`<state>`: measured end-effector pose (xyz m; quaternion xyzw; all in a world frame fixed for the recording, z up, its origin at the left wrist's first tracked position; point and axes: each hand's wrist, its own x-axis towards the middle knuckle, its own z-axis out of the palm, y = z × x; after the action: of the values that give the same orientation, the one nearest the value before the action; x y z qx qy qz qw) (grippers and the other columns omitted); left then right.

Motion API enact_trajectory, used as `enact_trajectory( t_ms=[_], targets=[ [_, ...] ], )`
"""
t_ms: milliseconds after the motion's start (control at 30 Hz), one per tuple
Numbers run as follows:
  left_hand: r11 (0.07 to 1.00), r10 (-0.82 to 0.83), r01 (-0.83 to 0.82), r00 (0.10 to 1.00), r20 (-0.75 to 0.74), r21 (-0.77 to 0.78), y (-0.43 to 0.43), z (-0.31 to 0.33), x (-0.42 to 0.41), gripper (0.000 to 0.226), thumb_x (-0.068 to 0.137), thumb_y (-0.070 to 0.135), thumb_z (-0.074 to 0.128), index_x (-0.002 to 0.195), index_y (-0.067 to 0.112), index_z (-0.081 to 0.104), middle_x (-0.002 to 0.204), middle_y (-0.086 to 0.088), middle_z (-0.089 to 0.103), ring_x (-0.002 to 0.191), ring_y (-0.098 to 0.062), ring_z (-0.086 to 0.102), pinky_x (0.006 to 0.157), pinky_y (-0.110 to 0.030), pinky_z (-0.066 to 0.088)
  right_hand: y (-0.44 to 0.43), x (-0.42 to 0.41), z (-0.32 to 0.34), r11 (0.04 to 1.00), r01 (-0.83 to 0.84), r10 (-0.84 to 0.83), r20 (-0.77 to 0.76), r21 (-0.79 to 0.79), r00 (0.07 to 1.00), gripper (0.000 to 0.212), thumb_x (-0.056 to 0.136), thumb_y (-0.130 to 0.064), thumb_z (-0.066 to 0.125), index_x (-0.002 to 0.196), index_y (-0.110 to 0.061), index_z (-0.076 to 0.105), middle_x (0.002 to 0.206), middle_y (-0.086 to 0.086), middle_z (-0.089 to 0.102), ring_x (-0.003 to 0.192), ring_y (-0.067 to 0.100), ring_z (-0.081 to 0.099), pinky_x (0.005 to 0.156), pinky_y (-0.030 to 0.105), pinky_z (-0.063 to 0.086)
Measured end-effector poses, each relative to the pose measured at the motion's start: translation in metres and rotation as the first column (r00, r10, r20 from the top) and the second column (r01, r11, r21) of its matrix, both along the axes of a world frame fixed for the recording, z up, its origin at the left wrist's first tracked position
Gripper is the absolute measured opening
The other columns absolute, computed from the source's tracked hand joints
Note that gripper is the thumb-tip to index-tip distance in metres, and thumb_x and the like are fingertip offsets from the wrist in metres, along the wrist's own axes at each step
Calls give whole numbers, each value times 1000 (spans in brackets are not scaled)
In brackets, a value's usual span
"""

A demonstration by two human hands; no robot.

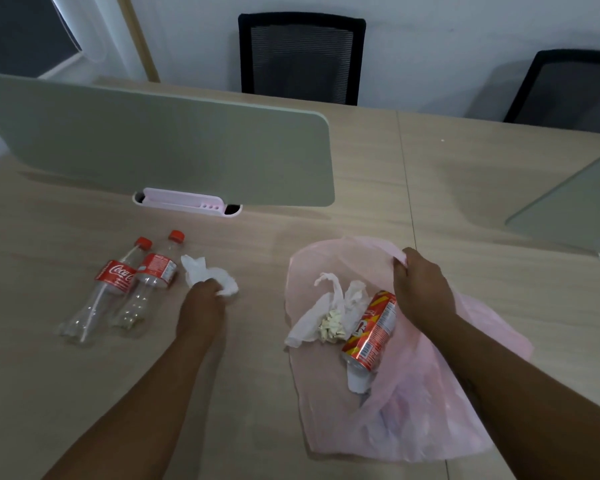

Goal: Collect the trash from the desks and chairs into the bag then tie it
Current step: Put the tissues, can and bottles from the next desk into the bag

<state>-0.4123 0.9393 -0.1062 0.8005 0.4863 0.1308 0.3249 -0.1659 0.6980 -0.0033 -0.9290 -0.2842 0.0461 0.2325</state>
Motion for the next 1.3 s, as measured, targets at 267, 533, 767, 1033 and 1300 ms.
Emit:
enact_trajectory(
  t_ms=[267, 533, 767, 1033, 1300],
  targets=[
    [786, -610, 608, 792, -22, 115, -125, 55, 83, 24, 86, 5, 58, 104, 6, 74, 106, -14, 70, 102, -32, 62, 83, -25, 39, -15, 2, 5, 999, -10, 10, -3, 32, 1000, 24, 101, -27, 36, 93, -11, 53, 78, 6, 58, 69, 26, 56, 62, 33, 43],
    [755, -612, 650, 745, -264, 85, -145, 58, 84, 101, 69, 83, 46, 154, 31, 27, 167, -4, 13, 151, -32, 14, 124, -46, 15, -32, 8, 6, 998, -33, 33, 9, 47, 999, 25, 100, -27, 35, 92, -10, 52, 81, 11, 60, 72, 33, 58, 66, 41, 50],
    [962, -173, 253, 855, -489, 102, -38, 34, 28, 62, 102, 48, 32, 159, 40, 9, 169, -12, -7, 153, -43, 6, 123, -51, 16, -8, -4, -8, 993, -118, 118, 23, 19, 993, 24, 101, -27, 38, 106, -12, 55, 82, 5, 61, 70, 26, 59, 65, 36, 51],
    [976, -114, 192, 847, -520, 99, 3, -18, 4, 32, 99, 12, 46, 130, 11, 56, 136, -15, 51, 120, -36, 52, 96, -44, 50, 3, -4, -20, 990, -129, 131, 45, -55, 990, 23, 100, -27, 40, 111, -14, 55, 81, 3, 60, 70, 26, 60, 64, 35, 51],
    [952, -304, 305, 948, 90, 3, -35, 58, 51, 7, 83, 0, 71, 88, 3, 76, 85, -6, 69, 67, -2, 57, 67, -21, 38, 10, 7, -11, 992, -120, 123, 72, -44, 990, 27, 100, -27, 37, 107, -10, 56, 82, 8, 63, 69, 25, 58, 62, 33, 48]
  ],
)
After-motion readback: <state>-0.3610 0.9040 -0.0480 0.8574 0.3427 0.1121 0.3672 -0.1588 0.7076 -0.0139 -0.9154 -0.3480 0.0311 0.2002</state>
